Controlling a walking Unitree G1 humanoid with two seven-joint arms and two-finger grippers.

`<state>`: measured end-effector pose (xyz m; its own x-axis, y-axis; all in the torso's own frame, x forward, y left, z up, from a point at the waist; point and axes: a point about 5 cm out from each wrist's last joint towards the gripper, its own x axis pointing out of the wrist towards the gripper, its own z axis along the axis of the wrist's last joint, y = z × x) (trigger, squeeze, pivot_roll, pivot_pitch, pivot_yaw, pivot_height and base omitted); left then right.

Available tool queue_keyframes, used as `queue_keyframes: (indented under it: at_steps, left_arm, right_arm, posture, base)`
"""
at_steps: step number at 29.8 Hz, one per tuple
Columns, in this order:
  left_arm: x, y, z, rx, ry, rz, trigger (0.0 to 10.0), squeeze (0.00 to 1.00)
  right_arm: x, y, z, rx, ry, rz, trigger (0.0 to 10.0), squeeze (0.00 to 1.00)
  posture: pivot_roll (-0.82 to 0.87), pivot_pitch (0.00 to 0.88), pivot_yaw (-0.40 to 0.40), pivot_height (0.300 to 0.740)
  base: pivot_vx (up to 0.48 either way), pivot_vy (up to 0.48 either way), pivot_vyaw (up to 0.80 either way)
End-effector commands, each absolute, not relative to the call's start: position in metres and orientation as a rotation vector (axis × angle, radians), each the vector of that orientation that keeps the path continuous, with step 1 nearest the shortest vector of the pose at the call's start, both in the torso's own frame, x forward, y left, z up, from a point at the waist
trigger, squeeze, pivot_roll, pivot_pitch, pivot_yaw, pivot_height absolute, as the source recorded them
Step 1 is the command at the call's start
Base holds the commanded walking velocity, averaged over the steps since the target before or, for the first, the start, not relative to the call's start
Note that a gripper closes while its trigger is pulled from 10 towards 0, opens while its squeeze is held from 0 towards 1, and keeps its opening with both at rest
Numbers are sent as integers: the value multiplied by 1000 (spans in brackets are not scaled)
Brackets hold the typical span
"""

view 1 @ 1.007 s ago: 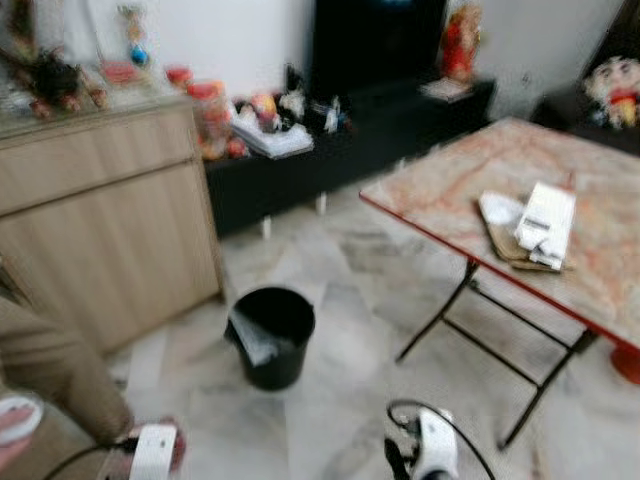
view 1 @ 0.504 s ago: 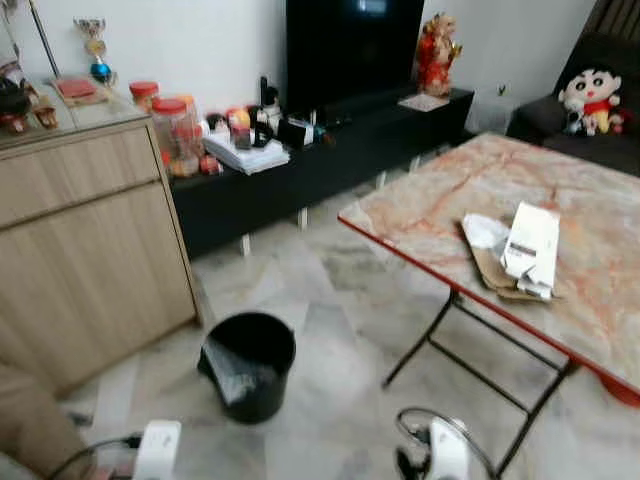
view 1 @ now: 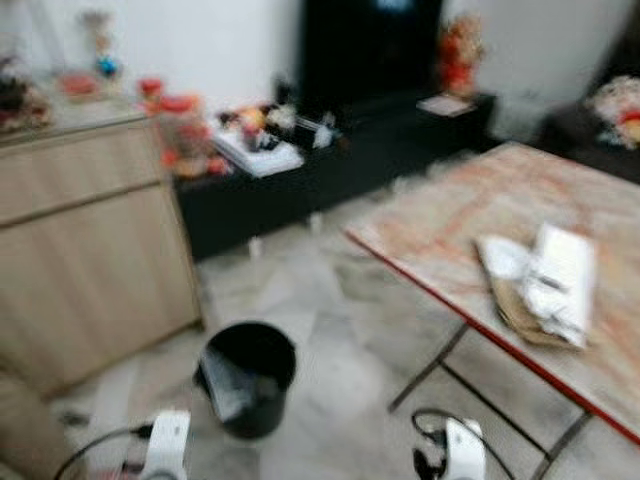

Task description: Picking trash to rubbish bin

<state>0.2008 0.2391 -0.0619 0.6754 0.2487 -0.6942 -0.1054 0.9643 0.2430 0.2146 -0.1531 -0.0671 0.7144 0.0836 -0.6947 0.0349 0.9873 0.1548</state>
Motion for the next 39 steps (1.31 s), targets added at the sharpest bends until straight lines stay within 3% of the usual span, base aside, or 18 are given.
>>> queue_keyframes:
  at_steps: [1,12,20,33,39]
  left_arm:
    - [212,229,-58,178,777,179,10000,0]
    - [214,229,-57,180,772,174,10000,0]
    - [215,229,-57,183,771,169,10000,0]
    - [217,228,-56,184,766,160,10000,0]
    - [217,228,-55,183,765,160,10000,0]
  right_arm:
    - [208,-169,-70,150,790,-20,10000,0]
    - [209,-169,-69,135,787,-2,10000,0]
    - [208,-167,-70,121,790,14,10000,0]
    - [209,-167,-70,125,786,20,10000,0]
    - [207,-166,-71,122,792,26,10000,0]
  posture:
    - [158,12,-37,740]
    - [162,0,-35,740]
    - [164,0,-33,740]
    - [166,0,-37,740]
    - [166,0,-38,740]
  base:
    - [382,0,0]
    - [382,0,0]
    - [382,0,713]
    - [381,0,0]
    - [380,0,763]
